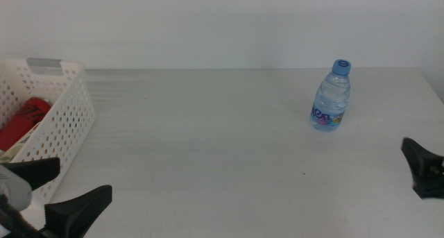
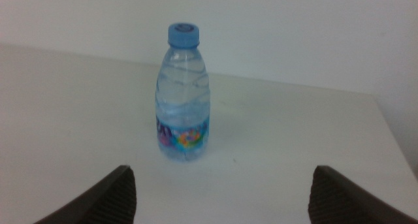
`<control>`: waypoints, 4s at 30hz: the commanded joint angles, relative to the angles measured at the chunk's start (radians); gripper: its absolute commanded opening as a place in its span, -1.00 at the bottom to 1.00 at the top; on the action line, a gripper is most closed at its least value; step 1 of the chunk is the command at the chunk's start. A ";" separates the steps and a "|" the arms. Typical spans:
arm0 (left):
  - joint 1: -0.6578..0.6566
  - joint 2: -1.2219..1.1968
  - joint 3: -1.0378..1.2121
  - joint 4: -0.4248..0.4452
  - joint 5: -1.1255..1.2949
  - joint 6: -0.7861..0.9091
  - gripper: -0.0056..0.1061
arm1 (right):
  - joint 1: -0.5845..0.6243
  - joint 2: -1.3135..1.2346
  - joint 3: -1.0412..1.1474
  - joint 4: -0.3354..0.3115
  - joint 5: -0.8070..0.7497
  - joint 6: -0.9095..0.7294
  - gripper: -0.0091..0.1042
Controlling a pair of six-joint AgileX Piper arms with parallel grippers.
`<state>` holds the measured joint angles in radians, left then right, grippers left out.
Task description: Use arms to grab the bottles and put them into the dustbin to the left of the table.
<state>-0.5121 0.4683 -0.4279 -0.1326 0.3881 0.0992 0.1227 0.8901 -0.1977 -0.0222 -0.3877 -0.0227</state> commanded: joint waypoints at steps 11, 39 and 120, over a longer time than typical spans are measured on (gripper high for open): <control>-0.003 0.004 -0.029 -0.005 -0.079 -0.011 0.71 | -0.005 0.476 -0.039 -0.067 -0.661 0.111 0.41; -0.003 0.004 -0.029 -0.005 -0.079 -0.011 0.71 | -0.005 1.046 -0.684 -0.230 -0.557 0.115 0.83; -0.003 0.004 -0.029 -0.005 -0.079 -0.011 0.71 | 0.429 0.535 -0.611 -0.890 -0.236 0.750 0.51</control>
<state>-0.5121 0.4683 -0.4279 -0.1326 0.3881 0.0992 0.5626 1.5277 -0.8187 -0.8906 -0.6097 0.6809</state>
